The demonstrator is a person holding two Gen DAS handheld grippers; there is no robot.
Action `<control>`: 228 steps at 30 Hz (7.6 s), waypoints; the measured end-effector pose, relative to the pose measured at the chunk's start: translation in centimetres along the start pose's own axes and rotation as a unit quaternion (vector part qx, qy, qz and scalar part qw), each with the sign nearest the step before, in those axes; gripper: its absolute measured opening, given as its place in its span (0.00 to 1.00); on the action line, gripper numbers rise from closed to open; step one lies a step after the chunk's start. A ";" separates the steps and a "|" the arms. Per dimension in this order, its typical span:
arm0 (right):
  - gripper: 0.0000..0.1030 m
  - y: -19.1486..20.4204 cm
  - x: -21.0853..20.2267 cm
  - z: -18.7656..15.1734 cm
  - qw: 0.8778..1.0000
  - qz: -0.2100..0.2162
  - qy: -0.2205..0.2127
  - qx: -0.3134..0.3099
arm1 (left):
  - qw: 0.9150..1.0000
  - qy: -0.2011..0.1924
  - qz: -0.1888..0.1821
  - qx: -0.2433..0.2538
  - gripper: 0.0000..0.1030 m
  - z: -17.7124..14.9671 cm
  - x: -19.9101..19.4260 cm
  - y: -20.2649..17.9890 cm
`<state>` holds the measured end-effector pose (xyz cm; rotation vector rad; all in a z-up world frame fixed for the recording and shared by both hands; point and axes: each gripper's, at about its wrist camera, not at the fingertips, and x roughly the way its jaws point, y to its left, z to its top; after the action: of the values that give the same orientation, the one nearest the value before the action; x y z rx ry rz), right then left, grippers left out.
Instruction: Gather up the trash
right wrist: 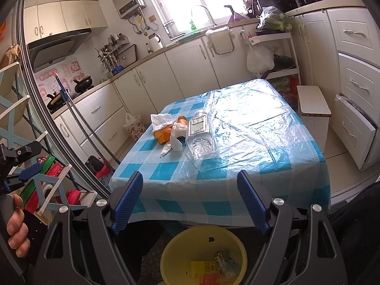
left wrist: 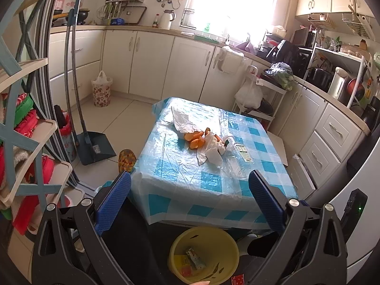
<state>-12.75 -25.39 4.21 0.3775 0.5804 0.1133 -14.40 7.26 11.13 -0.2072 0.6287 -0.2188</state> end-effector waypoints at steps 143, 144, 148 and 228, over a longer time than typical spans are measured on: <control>0.54 -6.4 16.0 5.2 0.961 0.102 0.166 0.196 | 0.984 0.049 -0.153 -0.082 0.01 11.2 12.6 2.7; 0.54 -6.5 15.5 5.3 0.959 0.113 0.161 0.205 | 0.983 0.048 -0.155 -0.083 0.02 11.2 12.4 2.8; 0.54 -7.1 13.8 5.2 0.950 0.144 0.143 0.237 | 0.982 0.045 -0.159 -0.087 0.02 11.0 11.6 2.9; 0.72 -1.7 2.5 -2.0 0.996 -0.016 0.088 -0.012 | 0.967 0.107 -0.223 -0.066 0.02 -0.3 5.7 0.0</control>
<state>-11.76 -25.79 0.79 0.3365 0.7581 0.1227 -10.07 5.66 7.71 -0.4575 0.8087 -0.6406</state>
